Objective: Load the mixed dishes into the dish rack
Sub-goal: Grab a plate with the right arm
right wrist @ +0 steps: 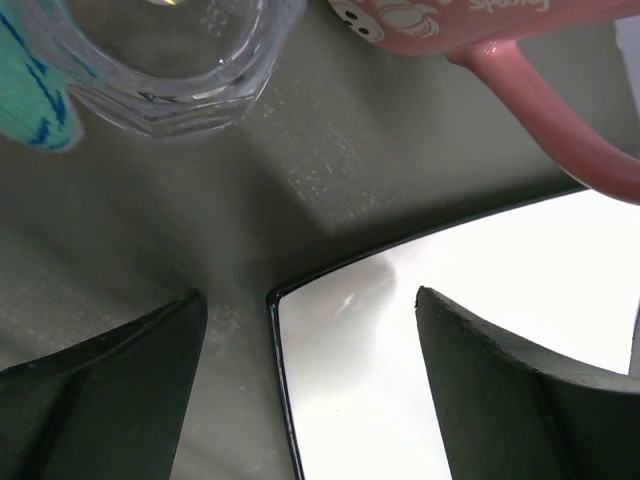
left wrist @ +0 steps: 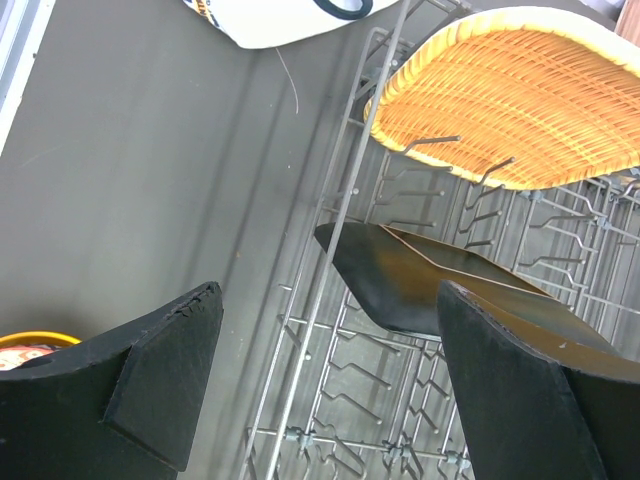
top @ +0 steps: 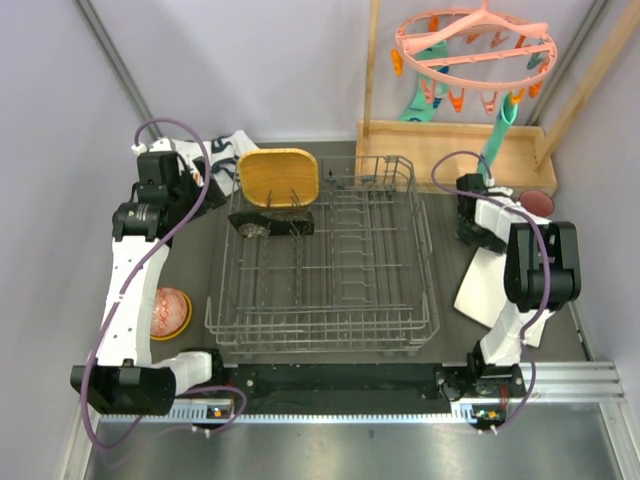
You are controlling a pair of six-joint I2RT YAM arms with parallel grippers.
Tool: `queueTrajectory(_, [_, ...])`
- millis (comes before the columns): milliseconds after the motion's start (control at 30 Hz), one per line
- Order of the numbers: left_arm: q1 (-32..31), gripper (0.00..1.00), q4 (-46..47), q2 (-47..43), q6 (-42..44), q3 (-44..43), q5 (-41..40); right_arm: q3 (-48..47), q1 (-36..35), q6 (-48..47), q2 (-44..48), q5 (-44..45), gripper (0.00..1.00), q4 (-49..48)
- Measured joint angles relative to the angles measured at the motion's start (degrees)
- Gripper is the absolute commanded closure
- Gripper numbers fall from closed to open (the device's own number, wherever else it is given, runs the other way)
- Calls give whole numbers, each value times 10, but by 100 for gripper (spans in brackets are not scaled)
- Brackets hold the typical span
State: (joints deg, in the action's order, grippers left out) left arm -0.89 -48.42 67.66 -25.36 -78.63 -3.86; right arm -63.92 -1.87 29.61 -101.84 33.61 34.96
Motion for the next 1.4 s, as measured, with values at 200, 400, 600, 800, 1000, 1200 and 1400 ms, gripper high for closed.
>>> queueTrajectory(200, [1, 8, 0, 0, 2, 0, 1, -14, -15, -6, -20, 52, 17, 0])
queueTrajectory(400, [1, 8, 0, 0, 5, 1, 6, -26, -33, -16, -42, 110, 19, 2])
queueTrajectory(600, [2, 8, 0, 2, 7, 1, 14, -42, -49, -22, -68, 157, 20, 11])
queueTrajectory(800, [2, 8, 0, 4, 9, 1, 15, -45, -53, -19, -74, 167, 22, 13])
queueTrajectory(1000, [2, 8, -1, 4, 14, 1, 15, -37, -55, -10, -70, 167, 16, 7])
queueTrajectory(1200, [2, 8, -4, 4, 15, 1, 15, -33, -67, -16, -59, 155, 14, 16])
queueTrajectory(1400, [2, 8, -7, 4, 15, 1, 15, -54, -115, -20, -52, 92, 14, 40])
